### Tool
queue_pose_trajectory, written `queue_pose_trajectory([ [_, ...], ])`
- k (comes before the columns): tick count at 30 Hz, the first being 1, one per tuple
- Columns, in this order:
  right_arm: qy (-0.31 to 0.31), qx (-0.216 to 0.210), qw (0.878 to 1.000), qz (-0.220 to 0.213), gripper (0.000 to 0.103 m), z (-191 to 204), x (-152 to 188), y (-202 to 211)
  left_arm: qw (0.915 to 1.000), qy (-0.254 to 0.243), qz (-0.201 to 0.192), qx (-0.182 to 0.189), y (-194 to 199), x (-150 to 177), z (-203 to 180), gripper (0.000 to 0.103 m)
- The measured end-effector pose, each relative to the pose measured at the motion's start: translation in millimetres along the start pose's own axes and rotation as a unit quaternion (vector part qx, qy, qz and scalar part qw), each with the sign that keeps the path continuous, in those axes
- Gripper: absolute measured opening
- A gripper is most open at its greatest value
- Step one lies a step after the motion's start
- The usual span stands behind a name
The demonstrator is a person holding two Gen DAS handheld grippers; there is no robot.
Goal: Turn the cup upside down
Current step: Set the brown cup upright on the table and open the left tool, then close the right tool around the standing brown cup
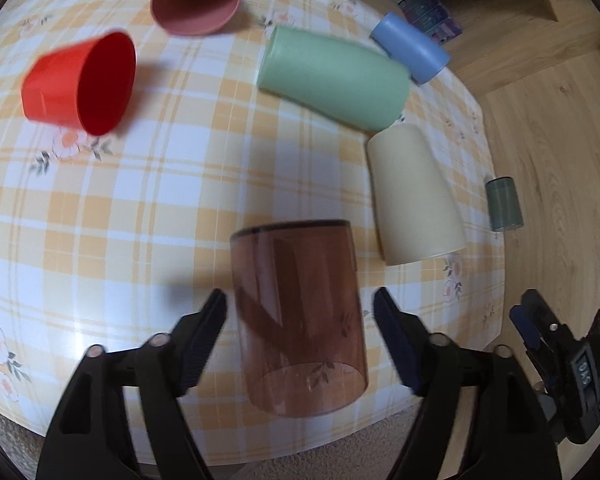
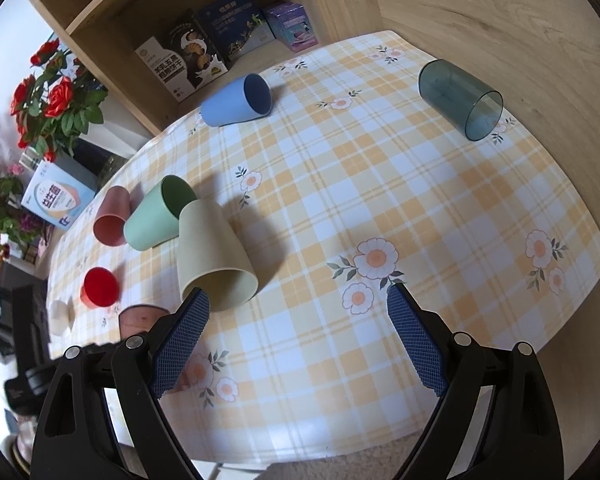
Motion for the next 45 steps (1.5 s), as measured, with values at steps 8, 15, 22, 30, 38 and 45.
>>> queue_pose_trajectory([
  [8,0.024,0.001,1.000,0.003,0.088,22.9,1.7,4.7,0.9976,-0.042,-0.053,-0.017,34.7,-4.2,1.6,0.090],
  [15,0.060,0.004,0.998,0.019,0.088,48.9,6.7,3.1,0.9879,-0.064,-0.130,-0.054,72.1,-11.4,24.4,0.090],
  [22,0.101,0.000,0.995,0.027,0.088,77.4,14.7,-1.4,0.9614,-0.102,-0.234,-0.103,128.7,-19.7,58.6,0.090],
  [30,0.117,-0.017,0.992,0.049,0.088,99.9,22.3,-12.9,0.9435,-0.081,-0.292,-0.135,168.6,-14.6,105.5,0.090],
  [38,0.175,0.016,0.981,0.077,0.088,125.7,32.5,-32.5,0.9334,-0.032,-0.318,-0.164,180.0,2.7,153.0,0.090],
  [45,0.223,0.021,0.970,0.096,0.088,155.6,45.1,-48.2,0.9408,0.000,-0.304,-0.150,175.6,10.8,175.4,0.090],
])
Point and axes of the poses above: each gripper's, at about its wrist camera, not at the fingertips, and y roughly against the way its jaws point, z to its left, x to its underside, the point moved 7 cm from there along -y, roughly the way its jaws point, and after that the axes turned 6 degrees about -x, right-handed, at the moved point
